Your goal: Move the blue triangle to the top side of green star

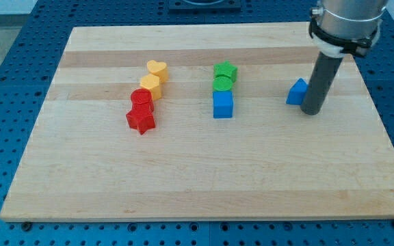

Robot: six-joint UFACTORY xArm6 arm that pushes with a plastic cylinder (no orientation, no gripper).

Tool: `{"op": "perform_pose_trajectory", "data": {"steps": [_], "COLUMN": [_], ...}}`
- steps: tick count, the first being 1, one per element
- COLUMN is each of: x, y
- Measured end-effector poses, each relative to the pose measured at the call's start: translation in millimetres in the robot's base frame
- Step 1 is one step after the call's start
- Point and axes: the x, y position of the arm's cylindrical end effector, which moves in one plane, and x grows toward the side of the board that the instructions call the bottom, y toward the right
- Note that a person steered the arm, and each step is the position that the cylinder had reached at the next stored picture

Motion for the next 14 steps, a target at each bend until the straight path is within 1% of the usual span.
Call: {"op": "perform_pose_trajectory", "data": {"steps": [2, 5, 6, 8, 11, 13, 14], "x": [-26, -33, -41, -66, -68, -97, -102], "y": [-5, -48, -50, -50, -33, -33, -29]}}
